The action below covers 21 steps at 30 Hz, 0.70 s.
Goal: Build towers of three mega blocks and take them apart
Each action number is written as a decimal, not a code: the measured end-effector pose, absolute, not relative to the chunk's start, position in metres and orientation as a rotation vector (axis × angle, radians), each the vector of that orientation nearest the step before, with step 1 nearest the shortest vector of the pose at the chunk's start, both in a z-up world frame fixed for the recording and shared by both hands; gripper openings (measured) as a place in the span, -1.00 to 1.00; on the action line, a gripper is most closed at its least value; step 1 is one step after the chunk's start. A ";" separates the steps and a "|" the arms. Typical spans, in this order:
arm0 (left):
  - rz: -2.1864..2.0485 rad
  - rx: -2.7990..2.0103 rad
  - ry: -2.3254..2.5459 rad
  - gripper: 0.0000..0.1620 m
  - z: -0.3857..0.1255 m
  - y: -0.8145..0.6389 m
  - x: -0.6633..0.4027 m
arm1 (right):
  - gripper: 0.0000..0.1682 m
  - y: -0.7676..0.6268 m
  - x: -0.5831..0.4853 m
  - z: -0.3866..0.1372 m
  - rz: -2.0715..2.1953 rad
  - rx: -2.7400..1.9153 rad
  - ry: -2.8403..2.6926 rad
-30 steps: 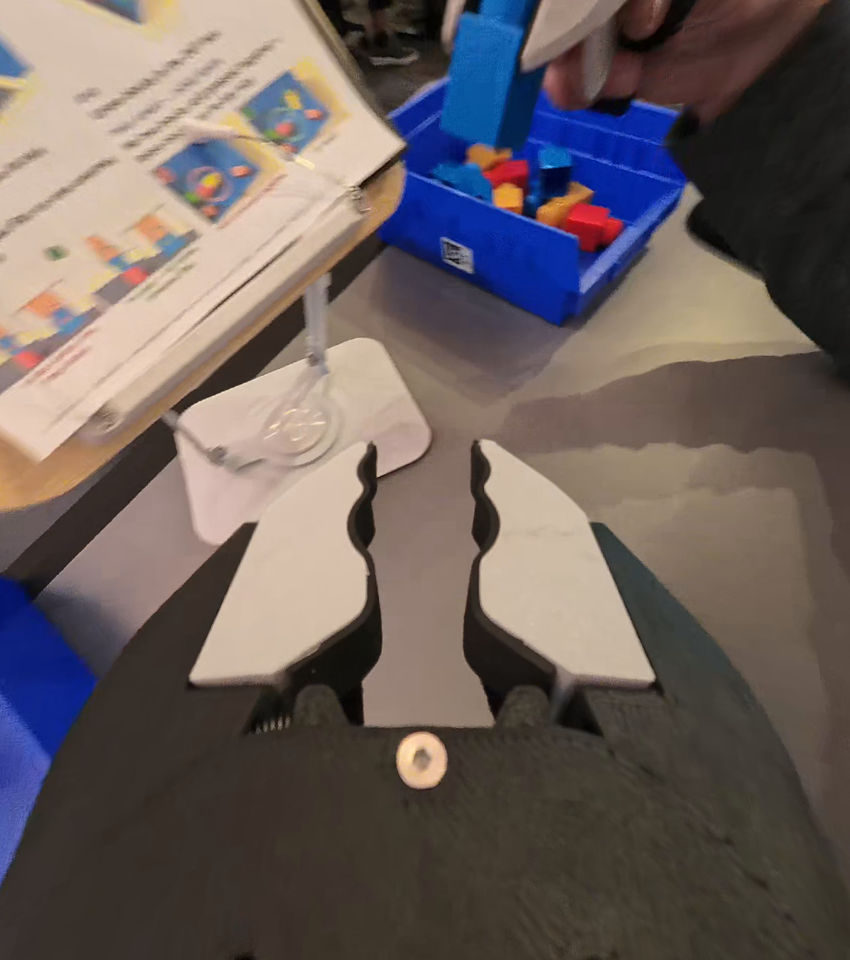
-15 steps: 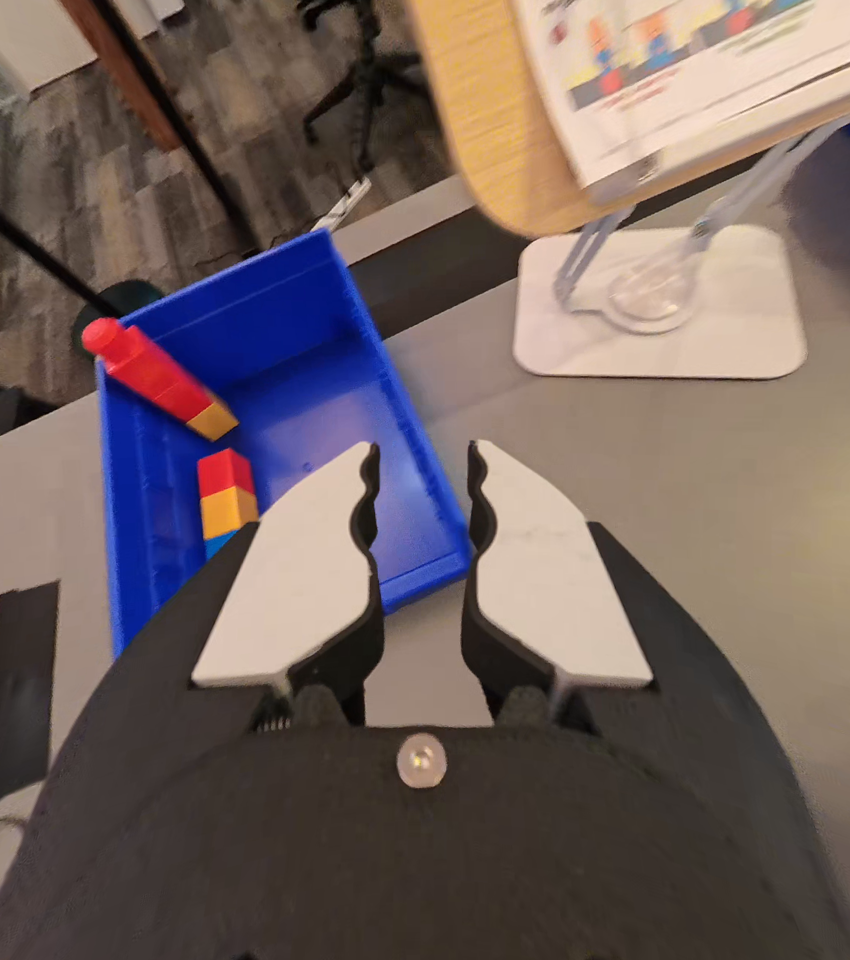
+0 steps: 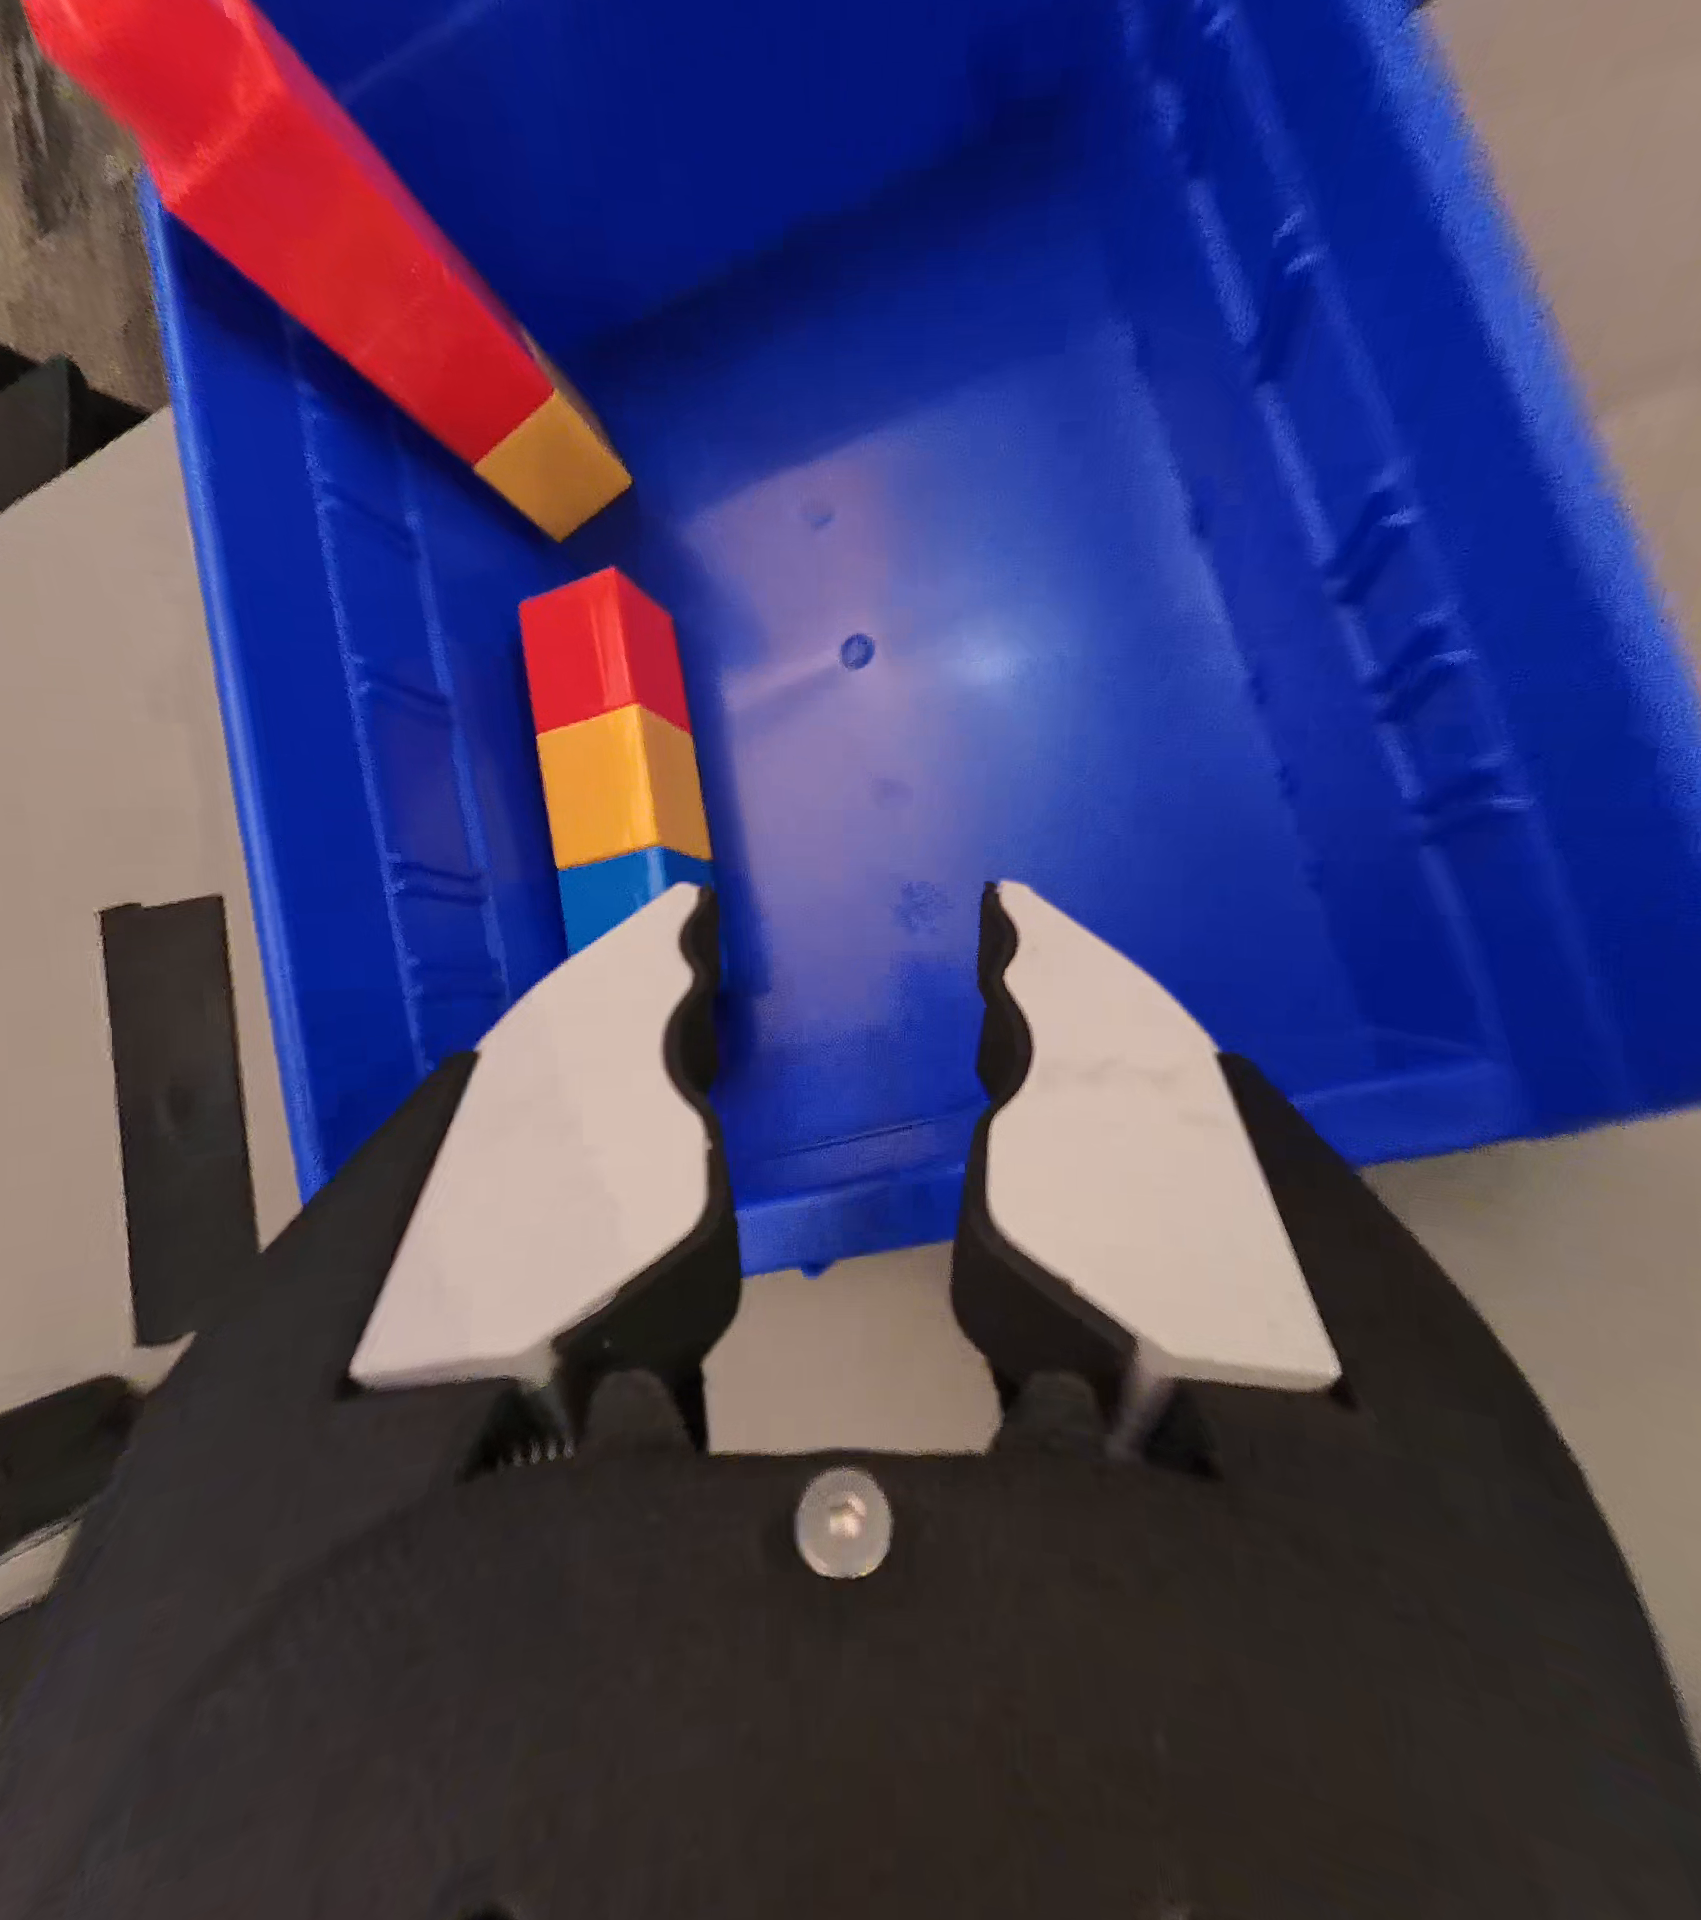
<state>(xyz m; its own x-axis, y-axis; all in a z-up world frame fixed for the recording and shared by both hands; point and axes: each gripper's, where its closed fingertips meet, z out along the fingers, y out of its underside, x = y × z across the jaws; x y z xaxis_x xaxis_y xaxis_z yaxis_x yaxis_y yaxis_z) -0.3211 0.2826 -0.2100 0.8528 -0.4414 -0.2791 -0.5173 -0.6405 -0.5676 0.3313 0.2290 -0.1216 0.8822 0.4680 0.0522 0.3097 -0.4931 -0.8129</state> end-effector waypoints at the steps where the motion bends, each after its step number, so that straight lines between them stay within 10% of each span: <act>1: 0.199 -2.375 0.699 -0.41 -0.216 0.287 -0.327 | -0.46 0.229 0.328 -0.120 0.225 -2.119 -0.569; 16: 0.549 -2.577 0.607 -0.28 -0.268 0.317 -0.371 | -0.51 0.227 0.308 -0.110 0.239 -2.080 -0.626; 21: 0.433 -2.548 0.655 -0.56 -0.261 0.313 -0.350 | -0.52 0.226 0.309 -0.109 0.253 -2.078 -0.619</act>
<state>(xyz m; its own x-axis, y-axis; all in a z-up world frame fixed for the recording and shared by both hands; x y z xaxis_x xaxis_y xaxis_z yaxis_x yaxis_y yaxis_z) -0.3503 0.3130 -0.2606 0.8363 -0.3689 -0.4056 -0.5176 -0.7751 -0.3624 0.3092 0.2265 -0.1092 0.8522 0.5200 0.0585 0.3302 -0.4477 -0.8310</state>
